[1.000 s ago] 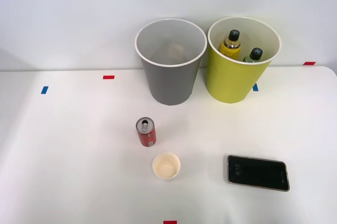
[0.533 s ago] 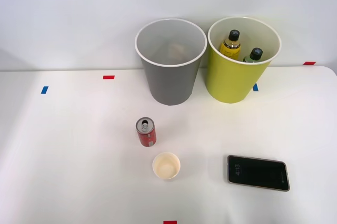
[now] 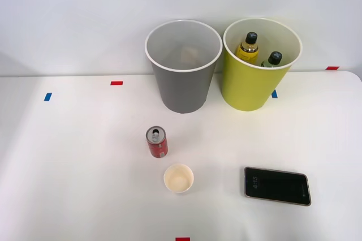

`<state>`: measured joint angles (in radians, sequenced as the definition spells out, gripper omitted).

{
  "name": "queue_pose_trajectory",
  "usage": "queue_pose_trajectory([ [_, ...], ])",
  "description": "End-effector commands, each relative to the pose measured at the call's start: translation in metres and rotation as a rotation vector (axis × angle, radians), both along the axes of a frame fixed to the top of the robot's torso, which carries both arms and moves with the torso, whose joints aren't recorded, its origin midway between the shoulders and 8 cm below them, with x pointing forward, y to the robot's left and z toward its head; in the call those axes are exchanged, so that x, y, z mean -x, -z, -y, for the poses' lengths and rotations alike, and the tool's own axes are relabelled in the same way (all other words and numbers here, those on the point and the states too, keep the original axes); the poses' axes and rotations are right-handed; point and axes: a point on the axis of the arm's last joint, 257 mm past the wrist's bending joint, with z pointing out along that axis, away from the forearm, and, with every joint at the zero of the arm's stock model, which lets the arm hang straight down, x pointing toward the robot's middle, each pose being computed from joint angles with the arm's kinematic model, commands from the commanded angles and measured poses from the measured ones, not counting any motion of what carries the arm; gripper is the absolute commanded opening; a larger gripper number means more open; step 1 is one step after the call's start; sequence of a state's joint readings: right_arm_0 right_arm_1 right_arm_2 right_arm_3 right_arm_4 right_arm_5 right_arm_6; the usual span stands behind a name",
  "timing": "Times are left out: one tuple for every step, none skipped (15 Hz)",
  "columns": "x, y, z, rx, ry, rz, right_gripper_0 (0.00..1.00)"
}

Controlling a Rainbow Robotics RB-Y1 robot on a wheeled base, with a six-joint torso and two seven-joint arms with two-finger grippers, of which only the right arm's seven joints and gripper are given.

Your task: Put cans in the gray bin, plastic bottles in the light green bin

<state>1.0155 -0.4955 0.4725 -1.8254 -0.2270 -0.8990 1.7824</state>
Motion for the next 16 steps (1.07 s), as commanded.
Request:
queue_pose_trajectory([
  [0.0000,0.0000,0.0000,0.000,0.000,0.000,1.00],
  [0.0000,0.0000,0.0000,0.000,0.000,0.000,1.00],
  [0.0000,0.0000,0.0000,0.000,0.000,0.000,1.00],
  [0.0000,0.0000,0.0000,0.000,0.000,0.000,1.00],
  [0.0000,0.0000,0.0000,0.000,0.000,0.000,1.00],
  [0.0000,0.0000,0.0000,0.000,0.000,0.000,1.00],
  [0.0000,0.0000,0.0000,0.000,0.000,0.000,1.00],
  [0.0000,0.0000,0.0000,0.000,0.000,0.000,1.00],
  [0.0000,0.0000,0.0000,0.000,0.000,0.000,1.00],
  [0.0000,0.0000,0.0000,0.000,0.000,0.000,1.00],
  [0.0000,0.0000,0.0000,0.000,0.000,0.000,1.00],
  [0.0000,0.0000,0.0000,0.000,0.000,0.000,1.00],
  [0.0000,0.0000,0.0000,0.000,0.000,0.000,1.00],
  [0.0000,0.0000,0.0000,0.000,0.000,0.000,1.00],
  [0.0000,0.0000,0.0000,0.000,0.000,0.000,1.00],
  [0.0000,0.0000,0.0000,0.000,0.000,0.000,1.00],
])
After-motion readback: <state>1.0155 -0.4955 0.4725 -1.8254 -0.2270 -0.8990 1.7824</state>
